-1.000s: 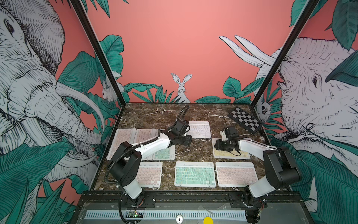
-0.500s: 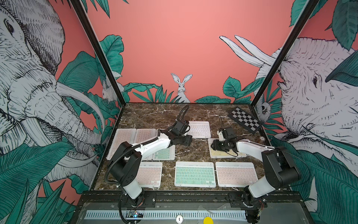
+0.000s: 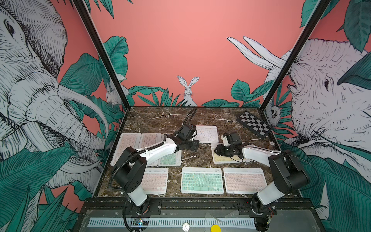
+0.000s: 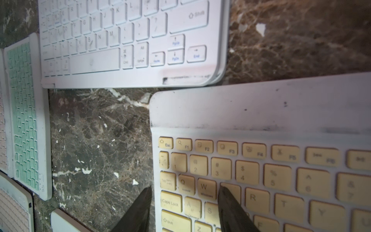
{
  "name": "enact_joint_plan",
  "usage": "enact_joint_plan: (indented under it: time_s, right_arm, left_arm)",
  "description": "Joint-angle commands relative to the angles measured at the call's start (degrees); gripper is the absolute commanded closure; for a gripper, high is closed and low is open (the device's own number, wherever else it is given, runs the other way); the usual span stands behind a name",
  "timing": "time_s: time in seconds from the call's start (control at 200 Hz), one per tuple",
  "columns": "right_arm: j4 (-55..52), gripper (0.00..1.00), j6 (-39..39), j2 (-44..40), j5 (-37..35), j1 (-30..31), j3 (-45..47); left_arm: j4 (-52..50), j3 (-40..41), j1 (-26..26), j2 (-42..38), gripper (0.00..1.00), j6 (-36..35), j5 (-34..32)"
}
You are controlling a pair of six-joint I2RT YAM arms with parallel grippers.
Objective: Stack the numeric keypads
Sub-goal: Move the numeric keypad to the center of the board.
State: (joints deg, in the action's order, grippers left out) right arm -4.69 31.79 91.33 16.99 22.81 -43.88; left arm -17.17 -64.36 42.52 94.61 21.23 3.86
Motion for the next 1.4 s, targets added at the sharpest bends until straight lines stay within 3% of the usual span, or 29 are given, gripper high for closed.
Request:
enact_joint_plan:
  time_s: [0.0, 0.775, 0.935, 1.055, 1.2, 1.395]
  right_arm:
    - [-0.2, 0.47, 2.3, 2.3, 1.4, 1.7, 0.2]
    - [3.1, 0.47, 6.5, 7.5, 0.9, 10.3, -5.8]
    - [2.0, 0.47, 6.1, 4.0, -0.2, 10.6, -5.3]
    - [-4.9, 0.46, 2.5, -1.8, -4.8, 10.3, -6.4]
    - [-11.5, 0.44, -2.9, -7.1, -6.7, 6.2, -6.5]
    - [-14.7, 0.39, -8.2, -10.3, -5.8, -7.5, -3.6]
  left_arm:
    - [0.5, -0.2, 0.5, -1.6, 0.34, 0.5, -0.4]
    - [2.7, 2.3, 0.6, -1.8, 0.34, 1.4, -1.1]
    - [2.9, 2.1, 0.6, -1.8, 0.34, 1.5, -1.5]
    - [3.1, 2.4, 0.6, -1.5, 0.34, 1.6, -1.5]
    - [3.8, 2.6, 0.6, -0.7, 0.34, 1.7, -1.0]
    - [4.4, 2.7, 0.7, 0.3, 0.34, 1.5, -1.0]
